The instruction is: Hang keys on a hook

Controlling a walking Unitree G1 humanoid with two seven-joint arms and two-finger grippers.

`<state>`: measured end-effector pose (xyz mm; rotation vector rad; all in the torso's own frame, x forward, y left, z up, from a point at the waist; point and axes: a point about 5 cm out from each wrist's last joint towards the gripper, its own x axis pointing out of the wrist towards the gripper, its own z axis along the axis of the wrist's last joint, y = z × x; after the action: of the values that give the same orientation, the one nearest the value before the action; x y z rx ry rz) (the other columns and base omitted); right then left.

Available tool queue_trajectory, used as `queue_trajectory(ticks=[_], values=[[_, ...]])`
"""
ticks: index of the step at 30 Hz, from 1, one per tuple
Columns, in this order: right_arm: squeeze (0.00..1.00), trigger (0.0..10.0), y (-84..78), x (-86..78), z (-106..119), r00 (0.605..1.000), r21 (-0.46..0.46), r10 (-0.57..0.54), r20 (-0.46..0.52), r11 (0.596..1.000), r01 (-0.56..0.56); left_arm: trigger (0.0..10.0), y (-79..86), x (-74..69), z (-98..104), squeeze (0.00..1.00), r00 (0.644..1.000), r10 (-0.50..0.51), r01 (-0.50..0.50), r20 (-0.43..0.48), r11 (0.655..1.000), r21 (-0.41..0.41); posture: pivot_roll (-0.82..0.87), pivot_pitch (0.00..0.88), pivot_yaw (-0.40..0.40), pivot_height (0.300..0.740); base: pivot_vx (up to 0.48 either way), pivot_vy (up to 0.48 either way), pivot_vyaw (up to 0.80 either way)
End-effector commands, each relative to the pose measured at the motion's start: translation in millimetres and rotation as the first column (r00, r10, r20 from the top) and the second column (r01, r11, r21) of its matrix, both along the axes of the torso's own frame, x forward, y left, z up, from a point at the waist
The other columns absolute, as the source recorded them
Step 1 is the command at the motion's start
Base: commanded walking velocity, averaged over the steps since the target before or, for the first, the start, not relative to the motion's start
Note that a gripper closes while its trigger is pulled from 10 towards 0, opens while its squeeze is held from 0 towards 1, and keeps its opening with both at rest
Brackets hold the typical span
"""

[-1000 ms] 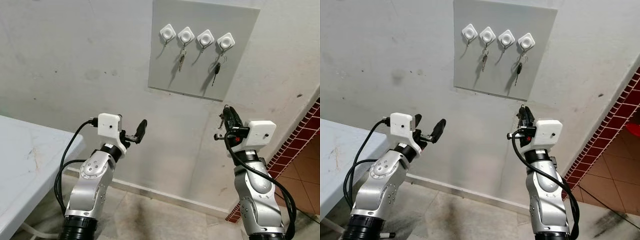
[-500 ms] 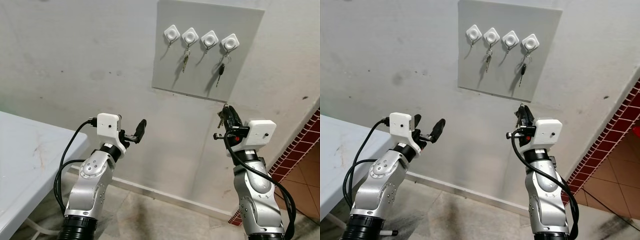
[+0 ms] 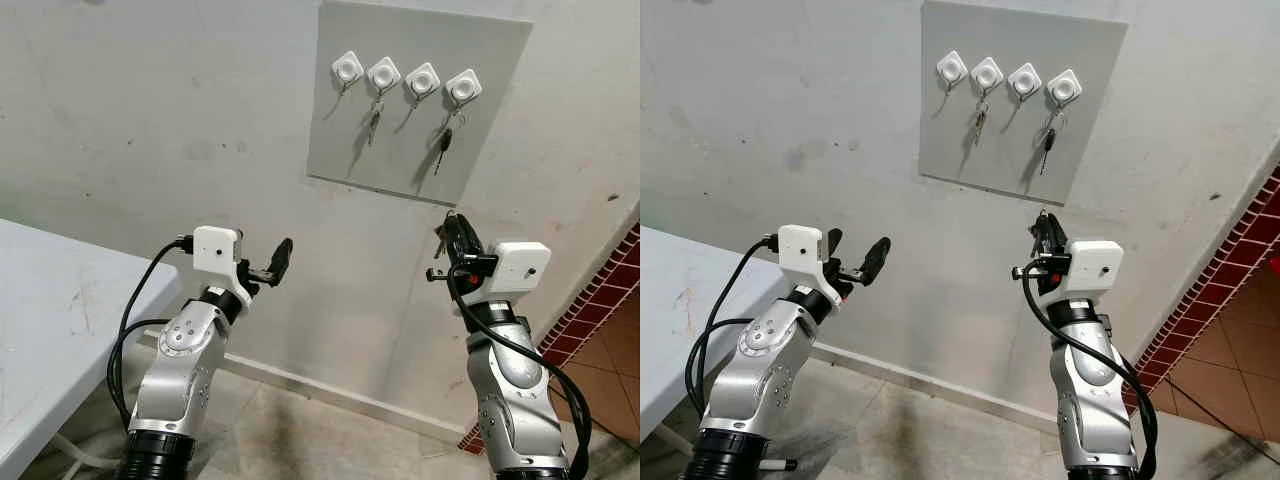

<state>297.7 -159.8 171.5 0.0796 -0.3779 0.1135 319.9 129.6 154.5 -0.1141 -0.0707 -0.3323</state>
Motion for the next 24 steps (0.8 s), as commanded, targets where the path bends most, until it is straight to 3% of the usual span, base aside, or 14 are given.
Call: queue_trajectory(ticks=[1,24], values=[[0.00,10.0,0.4,-1.0,4.8,1.000,0.002,0.008,0.018,1.000,-0.008,10.0,-0.7,1.2,8.2,0.00,1.000,-0.008,0.008,0.024,1.000,0.002,0.03,0.000,-0.044,0.740,0.000,0.000,0.00],[0.00,10.0,0.9,-1.9,4.0,1.000,0.007,0.008,0.012,1.000,-0.008,10.0,1.1,0.7,8.5,0.00,1.000,-0.004,0.003,0.025,1.000,0.003,0.03,0.000,-0.045,0.740,0.254,0.000,0.00]])
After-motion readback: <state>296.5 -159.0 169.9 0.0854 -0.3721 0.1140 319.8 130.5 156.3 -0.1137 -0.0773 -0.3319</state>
